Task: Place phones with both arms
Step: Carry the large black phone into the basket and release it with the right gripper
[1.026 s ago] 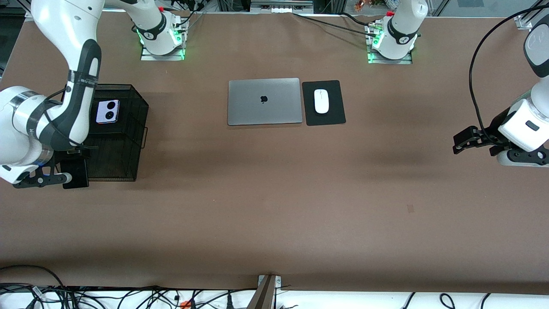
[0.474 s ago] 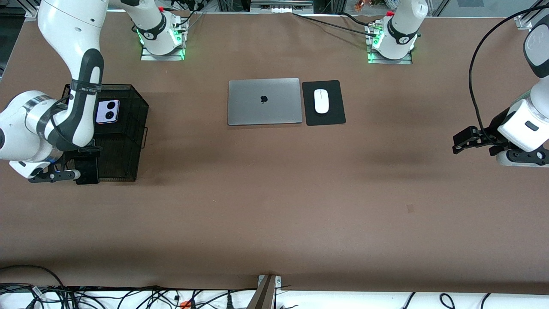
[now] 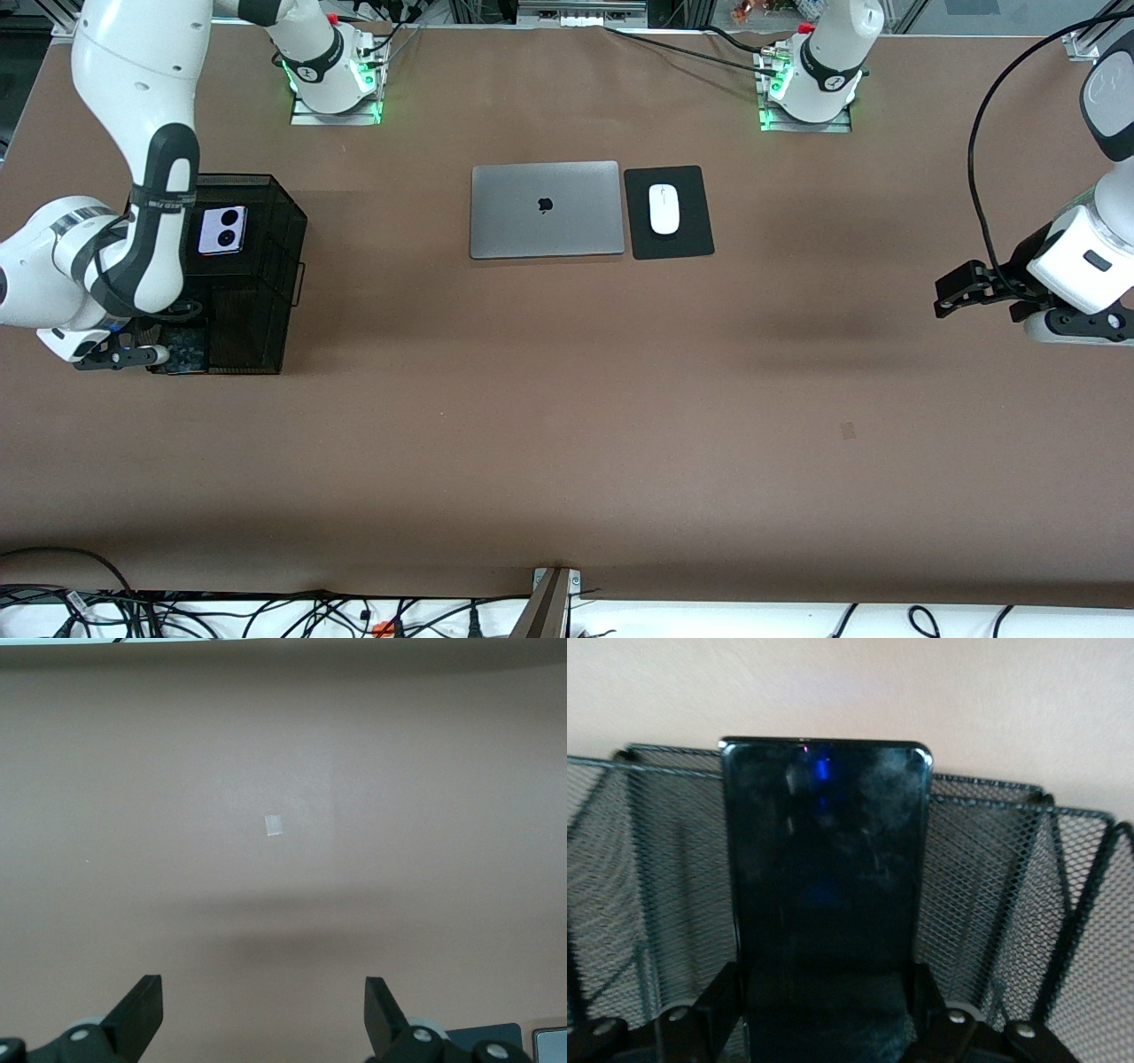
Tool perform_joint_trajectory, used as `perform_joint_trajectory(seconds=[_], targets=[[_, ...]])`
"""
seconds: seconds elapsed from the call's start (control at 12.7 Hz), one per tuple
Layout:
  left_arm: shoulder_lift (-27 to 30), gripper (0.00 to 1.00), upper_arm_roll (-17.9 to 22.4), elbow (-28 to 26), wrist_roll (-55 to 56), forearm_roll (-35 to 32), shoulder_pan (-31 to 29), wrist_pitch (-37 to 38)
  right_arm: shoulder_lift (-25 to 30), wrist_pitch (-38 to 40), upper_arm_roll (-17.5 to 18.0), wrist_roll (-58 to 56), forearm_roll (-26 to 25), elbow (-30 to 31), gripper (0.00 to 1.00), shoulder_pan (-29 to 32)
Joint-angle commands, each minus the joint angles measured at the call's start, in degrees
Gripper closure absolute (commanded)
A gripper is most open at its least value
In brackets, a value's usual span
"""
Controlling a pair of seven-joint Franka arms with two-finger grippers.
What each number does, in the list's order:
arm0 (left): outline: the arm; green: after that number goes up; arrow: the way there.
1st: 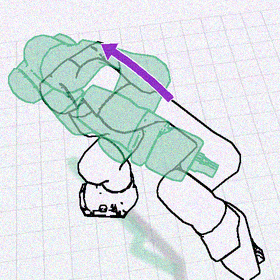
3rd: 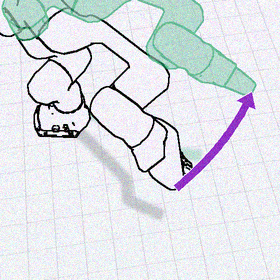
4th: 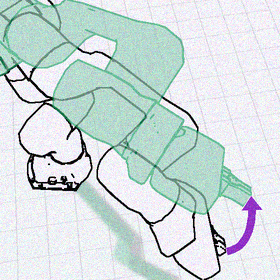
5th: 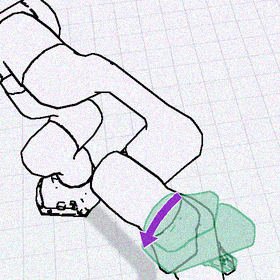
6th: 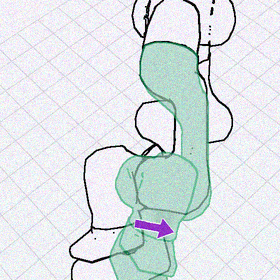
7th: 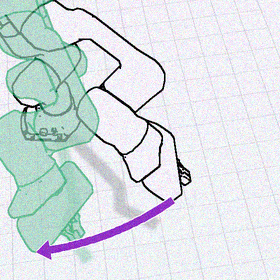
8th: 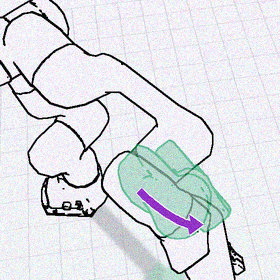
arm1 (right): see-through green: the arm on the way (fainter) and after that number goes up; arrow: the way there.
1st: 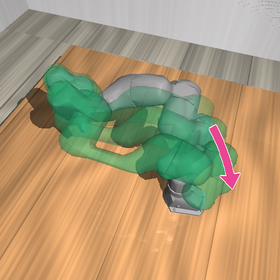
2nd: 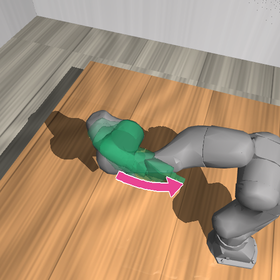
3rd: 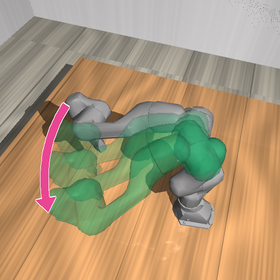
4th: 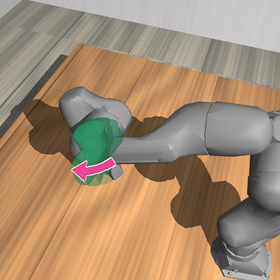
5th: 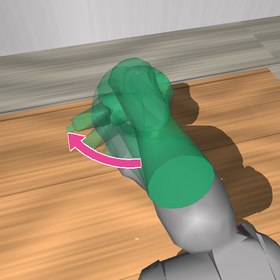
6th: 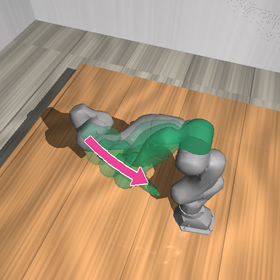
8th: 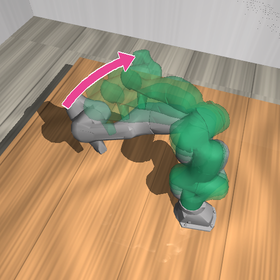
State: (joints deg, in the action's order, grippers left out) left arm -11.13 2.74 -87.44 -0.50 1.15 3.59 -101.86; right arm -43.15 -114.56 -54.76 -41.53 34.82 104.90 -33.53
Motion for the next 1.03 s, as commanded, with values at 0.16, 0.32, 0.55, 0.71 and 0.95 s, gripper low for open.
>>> perform_joint_trajectory(seconds=[0.16,0.32,0.55,0.71,0.95], targets=[[0.1,0.00,-0.1,0.3,-1.0,0.6,0.1,0.8,0.5,3.2,1.1,-1.2,1.0,-0.3,0.40,2.2],[0.1,0.00,-0.1,0.3,-1.0,0.6,0.1,0.8,0.7,3.2,1.1,-0.7,0.9,-0.9,0.00,1.9],[0.1,0.00,-0.1,0.3,-1.0,0.6,0.1,0.8,1.1,4.1,0.4,-0.5,-0.7,-4.4,0.00,1.2],[0.1,0.00,-0.1,0.3,-1.0,0.6,0.1,0.8,1.1,8.7,-0.5,-0.4,-4.7,-11.0,0.00,1.3],[0.1,0.00,0.0,0.6,-1.0,0.6,0.0,0.8,1.1,17.8,-2.3,3.2,-8.7,-21.3,0.00,0.8]])
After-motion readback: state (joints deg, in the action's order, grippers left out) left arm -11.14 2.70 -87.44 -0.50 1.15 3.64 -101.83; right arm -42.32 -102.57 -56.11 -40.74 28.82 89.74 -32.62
